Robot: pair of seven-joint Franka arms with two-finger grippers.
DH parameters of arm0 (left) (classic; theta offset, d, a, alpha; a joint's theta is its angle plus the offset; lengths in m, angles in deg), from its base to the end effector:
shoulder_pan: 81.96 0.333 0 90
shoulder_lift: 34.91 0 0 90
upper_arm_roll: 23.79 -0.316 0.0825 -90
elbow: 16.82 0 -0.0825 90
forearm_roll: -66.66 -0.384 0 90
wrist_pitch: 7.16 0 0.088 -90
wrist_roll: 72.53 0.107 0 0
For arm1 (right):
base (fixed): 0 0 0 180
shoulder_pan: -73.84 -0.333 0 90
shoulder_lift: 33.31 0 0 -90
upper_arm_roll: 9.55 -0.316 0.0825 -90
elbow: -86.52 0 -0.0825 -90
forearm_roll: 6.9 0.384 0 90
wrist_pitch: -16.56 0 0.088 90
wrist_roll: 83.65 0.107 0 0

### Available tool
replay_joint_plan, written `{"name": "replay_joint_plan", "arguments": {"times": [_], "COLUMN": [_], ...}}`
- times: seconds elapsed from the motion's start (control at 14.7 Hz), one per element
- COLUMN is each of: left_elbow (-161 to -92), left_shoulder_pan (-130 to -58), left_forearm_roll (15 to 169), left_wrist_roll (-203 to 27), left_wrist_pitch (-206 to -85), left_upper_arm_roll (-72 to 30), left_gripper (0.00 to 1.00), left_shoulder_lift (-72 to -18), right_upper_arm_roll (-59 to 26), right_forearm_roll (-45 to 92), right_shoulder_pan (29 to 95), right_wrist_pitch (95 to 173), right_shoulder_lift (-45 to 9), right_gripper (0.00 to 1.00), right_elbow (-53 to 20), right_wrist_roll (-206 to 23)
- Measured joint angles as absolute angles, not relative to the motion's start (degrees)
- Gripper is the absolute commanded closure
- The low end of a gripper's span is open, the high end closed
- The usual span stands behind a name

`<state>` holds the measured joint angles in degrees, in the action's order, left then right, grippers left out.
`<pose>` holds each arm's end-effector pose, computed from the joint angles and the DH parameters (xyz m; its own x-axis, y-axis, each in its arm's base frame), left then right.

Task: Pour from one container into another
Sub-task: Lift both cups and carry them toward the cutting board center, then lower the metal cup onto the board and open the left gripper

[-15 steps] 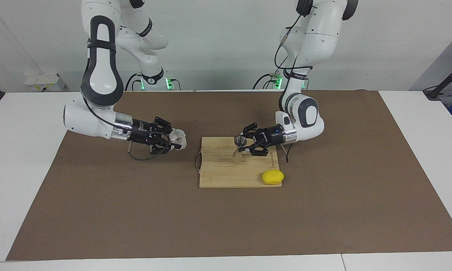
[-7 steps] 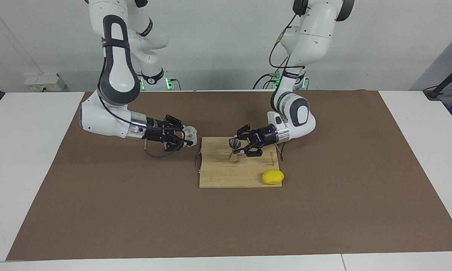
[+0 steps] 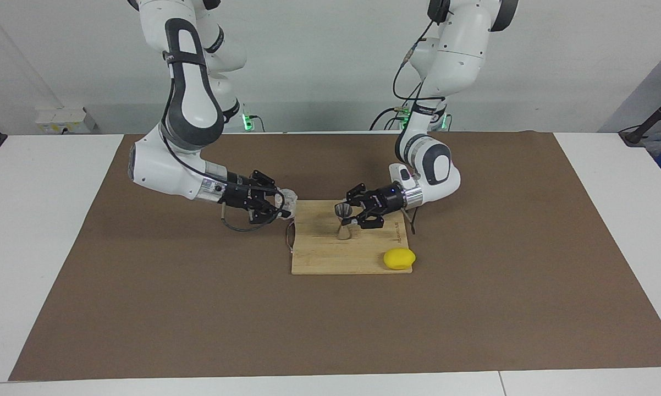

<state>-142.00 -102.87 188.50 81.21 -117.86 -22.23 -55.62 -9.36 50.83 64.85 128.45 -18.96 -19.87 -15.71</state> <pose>0.5046 -0.2719 0.2493 -0.0293 -0.0163 0.9994 -0.9655 -0.2583 -0.0325 0.6009 0.1500 0.4006 0.0319 -0.6162 -0.7869 -0.9981 -0.0619 0.0080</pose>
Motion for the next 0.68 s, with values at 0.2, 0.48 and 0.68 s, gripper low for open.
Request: {"name": "replay_joint_plan", "arguments": {"times": [0.2, 0.48, 0.68], "left_elbow": [-142.2, -142.2, -142.2], "left_shoulder_pan": [-102.9, -102.9, -102.9], "left_forearm_roll": [188.5, 188.7, 188.9], "left_wrist_roll": [81.7, 81.7, 81.7], "left_wrist_pitch": [-117.9, -118.0, -118.0], "left_upper_arm_roll": [-22.3, -22.3, -22.4], "left_gripper": [0.58, 0.29, 0.0], "left_shoulder_lift": [-56.0, -56.0, -56.0], "right_upper_arm_roll": [-9.4, -9.4, -9.4], "right_forearm_roll": [50.7, 50.6, 50.5], "right_shoulder_pan": [63.3, 61.8, 61.0], "right_wrist_pitch": [130.1, 132.0, 132.5], "right_shoulder_lift": [-19.0, -19.0, -19.0], "right_gripper": [1.0, 1.0, 1.0], "right_elbow": [-19.7, -19.6, -19.6], "right_wrist_roll": [-15.4, -15.4, -15.4]}}
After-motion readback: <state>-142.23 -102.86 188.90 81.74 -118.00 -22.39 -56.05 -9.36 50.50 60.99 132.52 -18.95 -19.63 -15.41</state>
